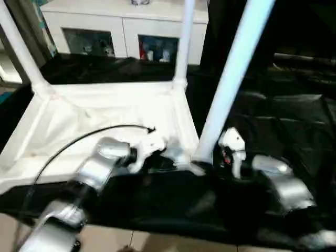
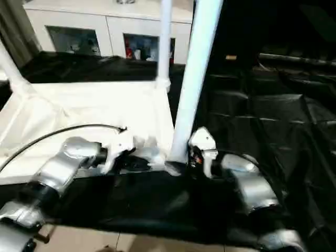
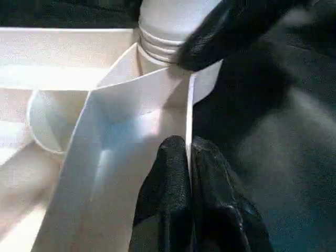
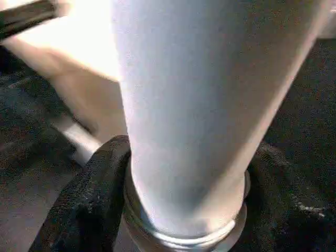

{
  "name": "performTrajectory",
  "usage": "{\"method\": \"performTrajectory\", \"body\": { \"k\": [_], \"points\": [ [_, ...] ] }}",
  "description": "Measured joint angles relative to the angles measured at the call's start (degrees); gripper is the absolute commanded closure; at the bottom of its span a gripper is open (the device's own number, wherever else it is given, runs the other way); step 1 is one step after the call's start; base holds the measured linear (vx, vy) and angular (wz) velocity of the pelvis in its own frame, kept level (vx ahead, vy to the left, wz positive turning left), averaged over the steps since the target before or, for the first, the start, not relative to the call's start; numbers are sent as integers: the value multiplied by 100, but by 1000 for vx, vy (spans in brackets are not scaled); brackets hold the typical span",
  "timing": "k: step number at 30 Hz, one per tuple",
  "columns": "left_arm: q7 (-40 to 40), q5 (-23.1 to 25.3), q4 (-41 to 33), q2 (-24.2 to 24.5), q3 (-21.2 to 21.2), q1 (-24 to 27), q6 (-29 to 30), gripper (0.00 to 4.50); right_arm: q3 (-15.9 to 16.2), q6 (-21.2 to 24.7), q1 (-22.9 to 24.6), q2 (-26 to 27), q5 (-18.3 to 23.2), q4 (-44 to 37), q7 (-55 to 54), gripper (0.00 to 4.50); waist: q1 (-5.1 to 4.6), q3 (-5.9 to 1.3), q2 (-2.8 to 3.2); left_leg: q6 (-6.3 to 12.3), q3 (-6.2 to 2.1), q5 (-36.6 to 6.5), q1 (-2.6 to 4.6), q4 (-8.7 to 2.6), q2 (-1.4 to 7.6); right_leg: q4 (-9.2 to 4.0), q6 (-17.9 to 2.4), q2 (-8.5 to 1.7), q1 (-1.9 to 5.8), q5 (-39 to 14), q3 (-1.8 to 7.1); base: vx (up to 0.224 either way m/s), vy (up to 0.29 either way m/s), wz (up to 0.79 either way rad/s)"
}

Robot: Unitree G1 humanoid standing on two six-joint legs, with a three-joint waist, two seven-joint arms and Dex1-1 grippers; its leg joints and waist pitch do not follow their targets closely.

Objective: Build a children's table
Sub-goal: Rotate leg to tighten

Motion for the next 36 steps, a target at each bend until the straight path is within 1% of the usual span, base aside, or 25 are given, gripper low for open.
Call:
{"method": "performTrajectory", "body": {
  "k": [1,4,6,11,12,13,14,15,17,19,21,22,23,24,25,28,30,32,34,36],
  "points": [
    [310,58,114,-178,15,-80,103,450,-94,12,-63,186,-30,124,-529,174,-11,-3,-3,0,1,0,4,2,-3,0,3,-1,5,-2,5,0,0,0],
    [1151,161,450,-619,52,-319,320,450,-244,145,-329,675,-266,376,-2084,174,-69,-4,-2,0,1,0,2,3,-6,0,2,-2,3,0,8,0,0,0],
    [1521,258,553,-833,47,-379,335,450,-318,198,-439,828,-362,477,-2657,174,-62,-7,2,0,2,0,-2,1,-9,0,1,-5,4,1,8,0,0,0],
    [1703,291,722,-970,45,-464,245,450,-400,85,-510,905,-429,627,-2809,174,-11,-12,8,2,1,-2,-3,-17,-9,-1,14,-5,2,-7,3,0,0,0],
    [1712,310,743,-977,45,-468,210,450,-406,42,-517,910,-431,656,-2805,140,-5,-12,10,2,1,-2,-3,-17,-8,-1,14,-5,2,-7,3,0,0,0],
    [1716,334,760,-981,45,-471,175,450,-421,-16,-518,922,-429,688,-2773,119,-4,-13,10,2,1,-2,-3,-16,-8,0,14,-5,2,-7,3,0,0,0],
    [1716,346,774,-981,45,-474,155,450,-447,-49,-517,942,-428,698,-2770,119,-6,-13,11,2,1,-2,-2,-16,-8,0,14,-5,2,-7,3,0,0,0],
    [1717,351,784,-981,45,-478,144,450,-463,-88,-510,956,-427,716,-2775,102,-8,-13,10,2,1,-2,-3,-16,-8,0,15,-5,2,-7,3,0,0,0],
    [1838,381,834,-935,54,-497,65,450,-491,-151,-460,986,-366,717,-2722,95,-29,-9,3,2,1,-1,-3,-15,-8,-1,18,-5,1,-8,4,0,0,0],
    [1901,381,854,-857,101,-508,23,450,-494,-194,-443,957,-317,718,-2559,73,-110,-4,-3,2,2,-1,-11,-15,-8,-1,22,-5,-9,-8,4,0,0,0],
    [1897,378,853,-824,101,-507,-27,450,-487,-204,-445,819,-274,717,-2280,58,-129,-3,-5,2,1,-2,-18,-16,-8,-2,16,-5,-15,-4,3,0,0,0],
    [1854,374,849,-798,101,-504,-71,450,-485,-216,-447,711,-234,715,-2090,51,-127,-3,-5,2,1,-2,-21,-19,-7,-2,17,-4,-19,-5,2,0,0,0],
    [1799,367,827,-759,101,-492,-113,450,-413,-256,-444,545,-231,688,-1816,40,-125,-2,-3,2,1,-2,-27,-20,-6,-2,17,-4,-25,-5,0,0,0,0],
    [1745,351,804,-708,105,-478,-152,450,-347,-289,-443,330,-231,626,-1523,40,-123,-1,-3,2,1,-2,-34,-23,-6,-1,17,-4,-32,-5,0,0,0,0],
    [1637,343,777,-619,109,-450,-233,450,-266,-292,-396,28,-190,411,-1046,40,-121,0,-4,3,1,-2,-39,-24,-1,0,18,0,-36,-5,-4,0,0,0],
    [1299,302,711,-303,169,-341,-492,450,-250,-196,-270,-573,-50,-135,-40,40,-120,0,-6,4,0,-2,-34,-33,13,0,20,13,-36,-8,-11,0,0,0],
    [1058,256,665,-197,192,-283,-591,450,-128,-154,-112,-766,57,-387,447,40,-110,-2,-11,4,-1,-2,-29,-36,21,1,18,19,-35,-10,-15,0,0,0],
    [600,139,438,-37,186,-140,-593,450,75,-51,103,-901,138,-590,1018,40,-91,-2,-11,3,-1,-3,-30,-37,21,0,17,18,-36,-12,-16,0,0,0],
    [93,4,186,126,107,0,-581,450,211,31,226,-979,215,-625,1370,40,-72,0,-8,2,0,-3,-34,-33,19,0,16,14,-36,-12,-16,0,0,0],
    [-353,-121,-31,274,43,135,-571,450,265,62,266,-1057,266,-643,1589,40,-33,0,-9,2,0,-3,-33,-27,16,0,16,8,-33,-12,-16,0,0,0]
  ]
}}
